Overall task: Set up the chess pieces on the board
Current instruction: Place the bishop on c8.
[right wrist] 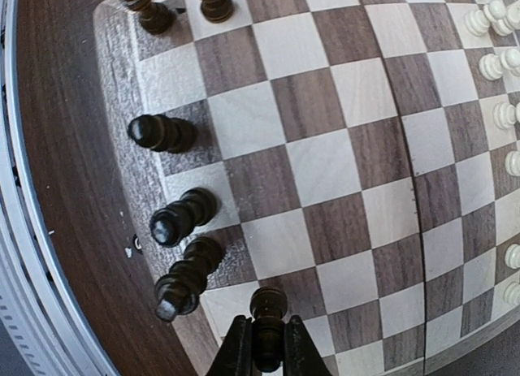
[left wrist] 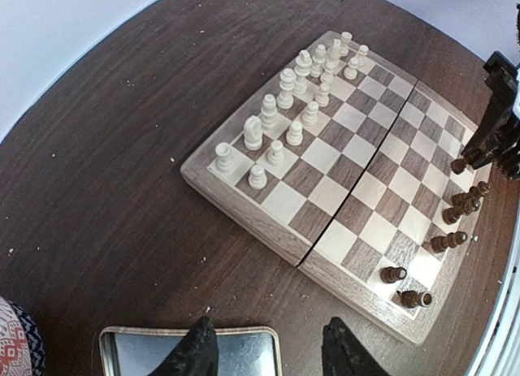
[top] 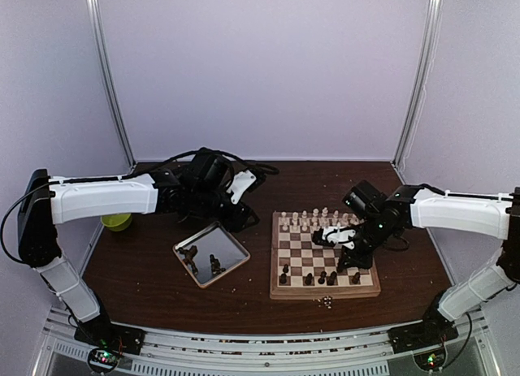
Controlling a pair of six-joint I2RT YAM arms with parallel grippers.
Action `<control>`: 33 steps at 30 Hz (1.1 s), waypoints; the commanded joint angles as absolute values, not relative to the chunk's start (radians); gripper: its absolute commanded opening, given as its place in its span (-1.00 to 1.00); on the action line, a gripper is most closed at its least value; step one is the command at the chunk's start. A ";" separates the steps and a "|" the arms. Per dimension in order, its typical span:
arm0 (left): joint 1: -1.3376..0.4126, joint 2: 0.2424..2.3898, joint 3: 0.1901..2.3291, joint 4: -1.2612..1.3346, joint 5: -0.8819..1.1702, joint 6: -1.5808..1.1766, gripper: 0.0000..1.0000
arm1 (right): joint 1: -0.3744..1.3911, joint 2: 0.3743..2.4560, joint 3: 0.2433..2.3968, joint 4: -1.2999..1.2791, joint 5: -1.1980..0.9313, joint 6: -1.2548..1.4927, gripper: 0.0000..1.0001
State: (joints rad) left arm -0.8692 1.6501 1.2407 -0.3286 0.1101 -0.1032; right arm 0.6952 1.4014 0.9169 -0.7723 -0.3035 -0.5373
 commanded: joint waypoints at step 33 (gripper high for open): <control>-0.862 1.650 1.258 -0.355 0.121 -0.104 -0.06 | 0.559 1.302 1.083 -0.974 -0.542 -0.614 -0.19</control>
State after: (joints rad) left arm -0.8692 1.6608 1.2419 -0.3382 0.1165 -0.1032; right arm 0.6365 1.3445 1.0008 -0.9531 -0.4583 -0.6186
